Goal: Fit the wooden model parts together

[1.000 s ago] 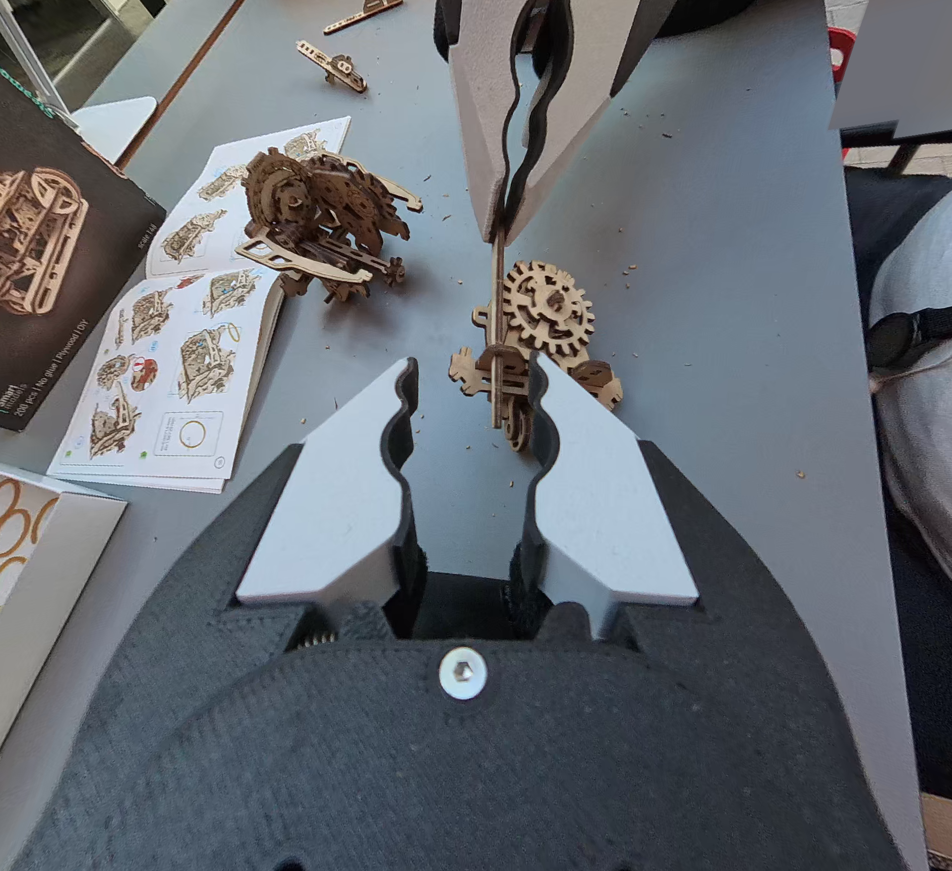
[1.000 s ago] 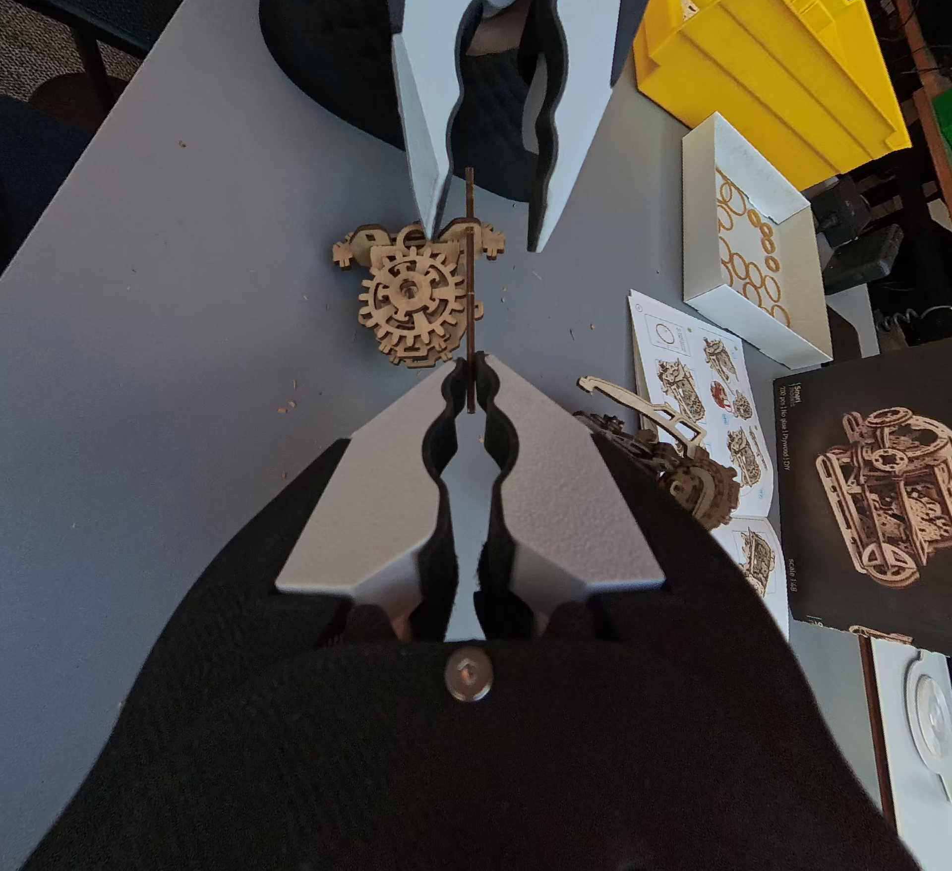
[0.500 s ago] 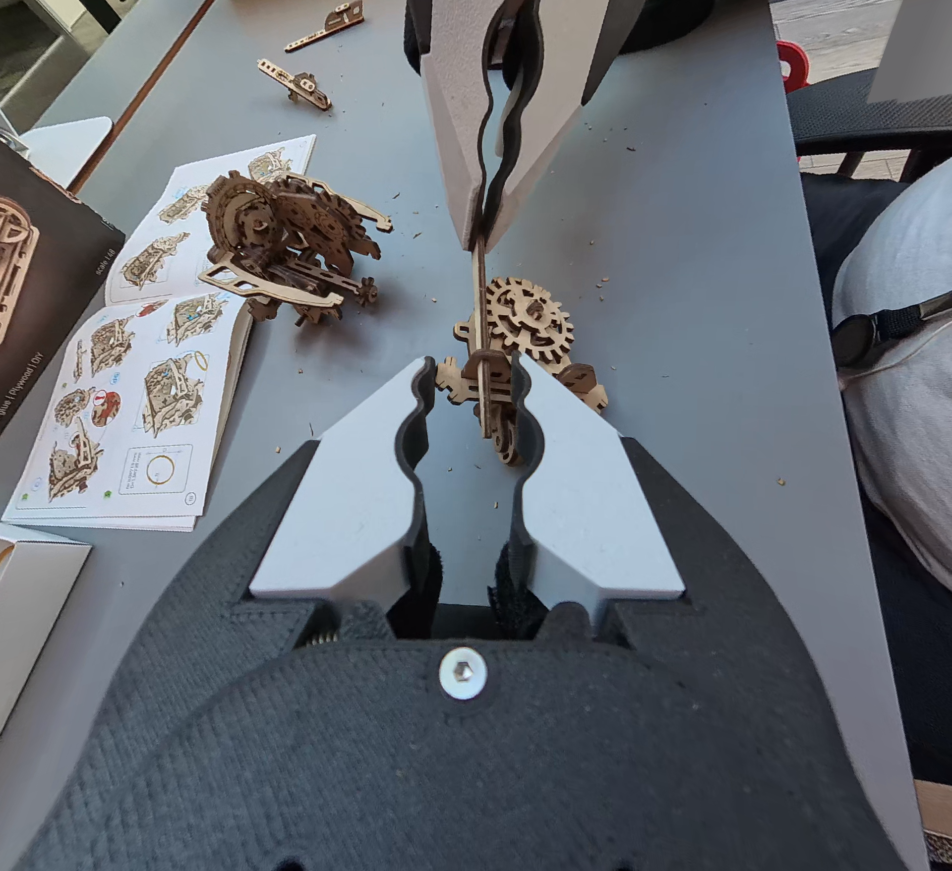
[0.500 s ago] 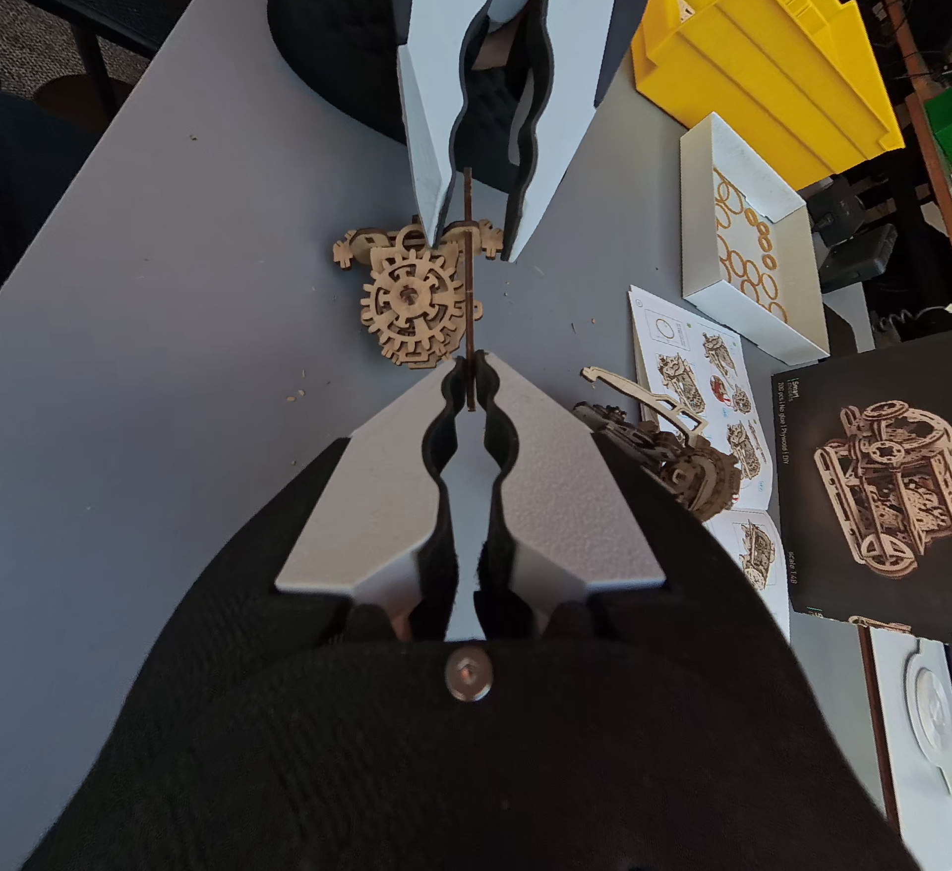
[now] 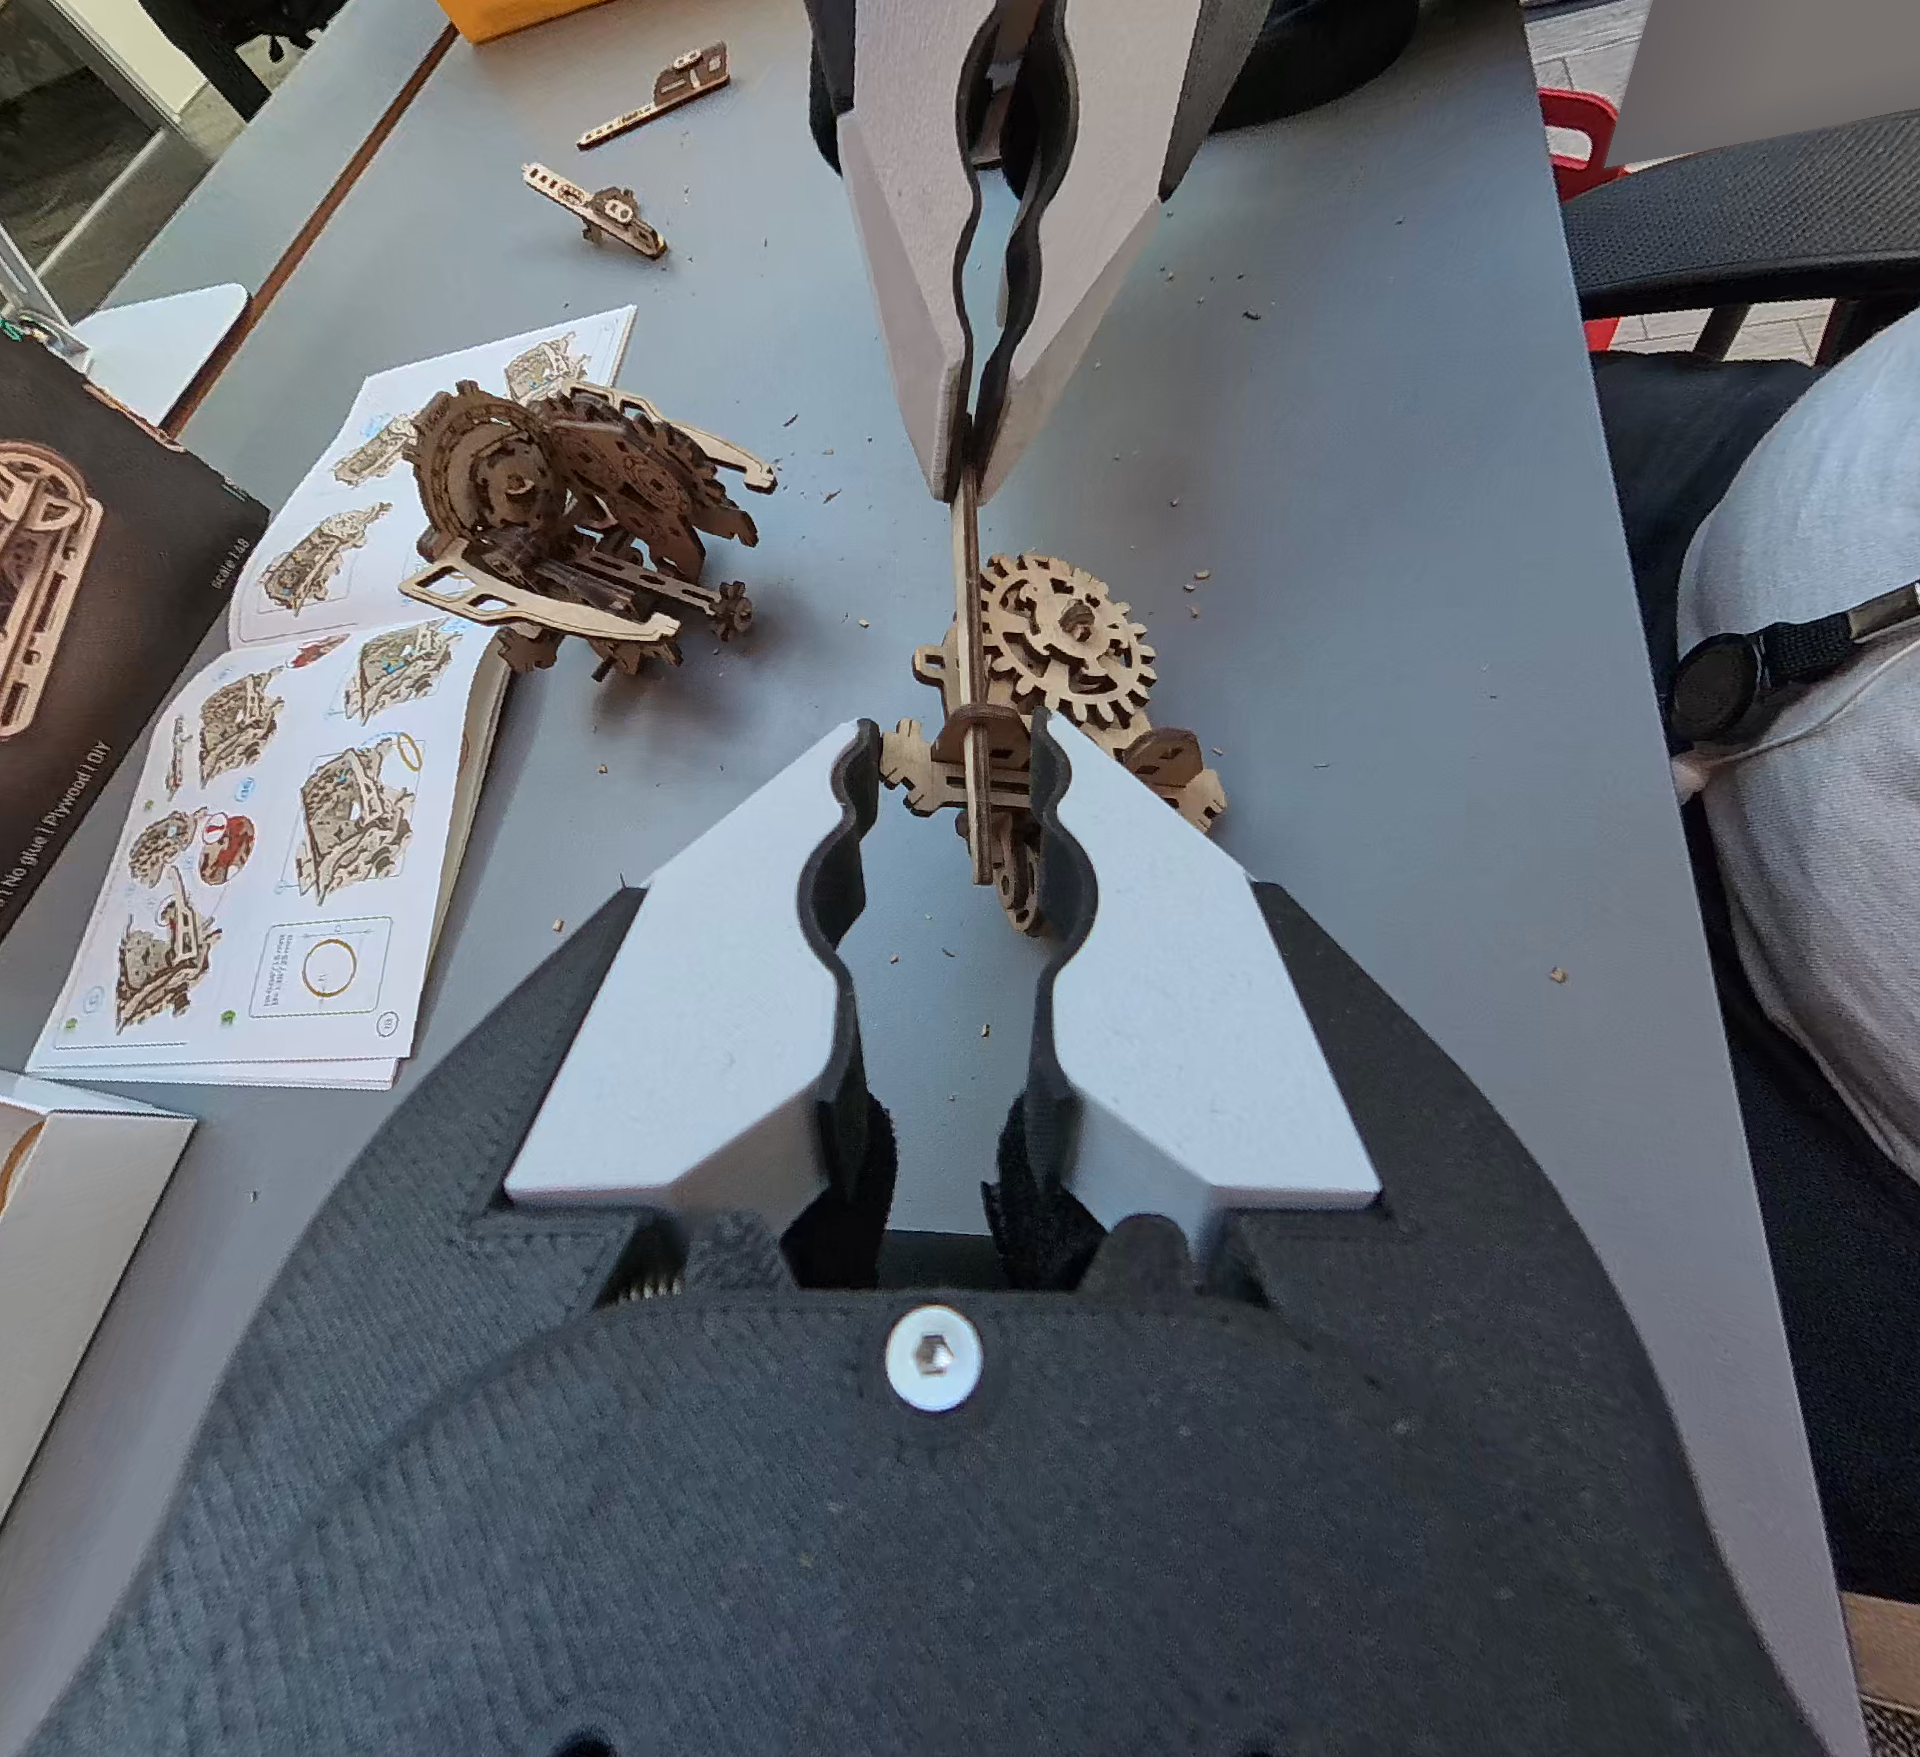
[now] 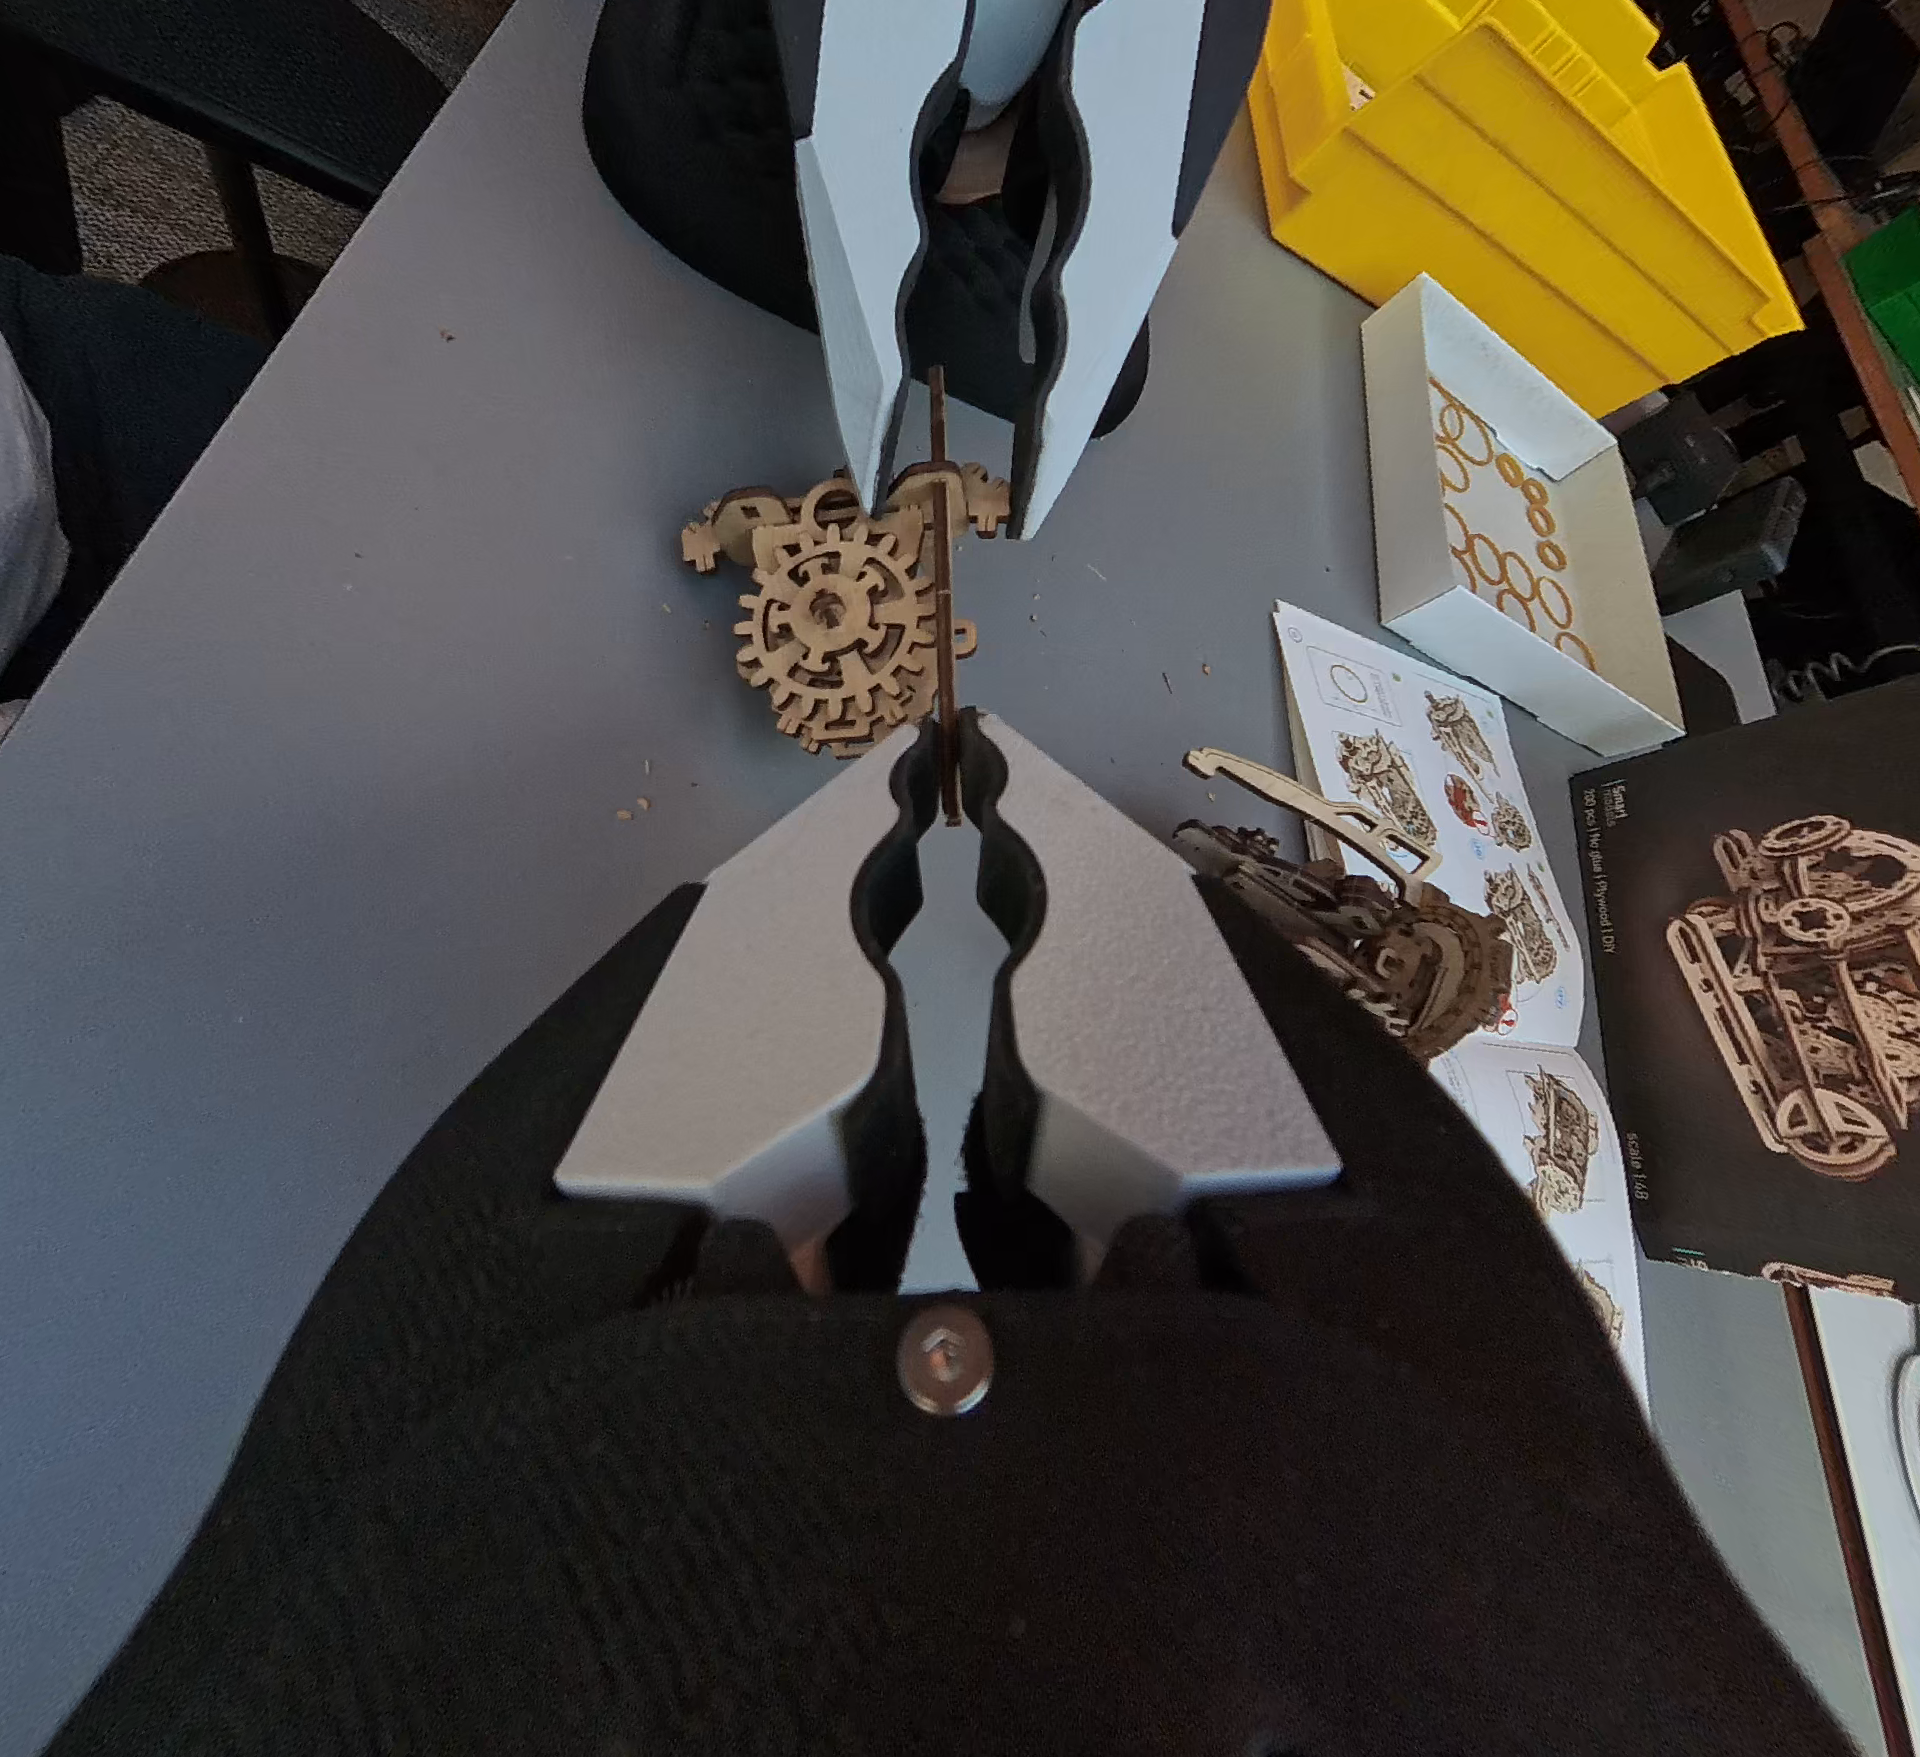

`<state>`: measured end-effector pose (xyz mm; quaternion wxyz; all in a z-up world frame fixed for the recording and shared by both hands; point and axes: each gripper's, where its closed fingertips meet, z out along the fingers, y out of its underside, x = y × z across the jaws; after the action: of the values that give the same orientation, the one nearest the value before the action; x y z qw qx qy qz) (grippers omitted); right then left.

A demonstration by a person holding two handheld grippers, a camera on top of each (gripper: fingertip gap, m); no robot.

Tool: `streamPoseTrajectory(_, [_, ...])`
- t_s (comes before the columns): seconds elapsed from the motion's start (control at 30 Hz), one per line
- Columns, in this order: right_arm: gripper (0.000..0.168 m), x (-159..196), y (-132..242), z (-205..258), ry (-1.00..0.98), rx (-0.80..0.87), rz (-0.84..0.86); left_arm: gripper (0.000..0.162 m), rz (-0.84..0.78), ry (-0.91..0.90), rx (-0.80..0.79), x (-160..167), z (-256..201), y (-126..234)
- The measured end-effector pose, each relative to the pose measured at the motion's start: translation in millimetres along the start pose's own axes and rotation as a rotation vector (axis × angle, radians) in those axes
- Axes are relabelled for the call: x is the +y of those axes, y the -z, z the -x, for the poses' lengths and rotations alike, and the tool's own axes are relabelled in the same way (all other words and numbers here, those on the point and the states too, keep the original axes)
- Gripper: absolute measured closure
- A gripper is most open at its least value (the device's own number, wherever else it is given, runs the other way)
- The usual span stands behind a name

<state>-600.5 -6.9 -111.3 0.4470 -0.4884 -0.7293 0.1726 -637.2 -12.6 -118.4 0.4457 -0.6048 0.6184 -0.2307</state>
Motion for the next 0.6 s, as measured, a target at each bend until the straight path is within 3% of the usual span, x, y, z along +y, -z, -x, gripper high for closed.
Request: streamPoseTrajectory(0.6, [0.165,-3.2,-1.4,0.4,0.001,-0.019,-0.016,0.136,0.006,-0.007,0.005,0.2,-1.8,-0.2])
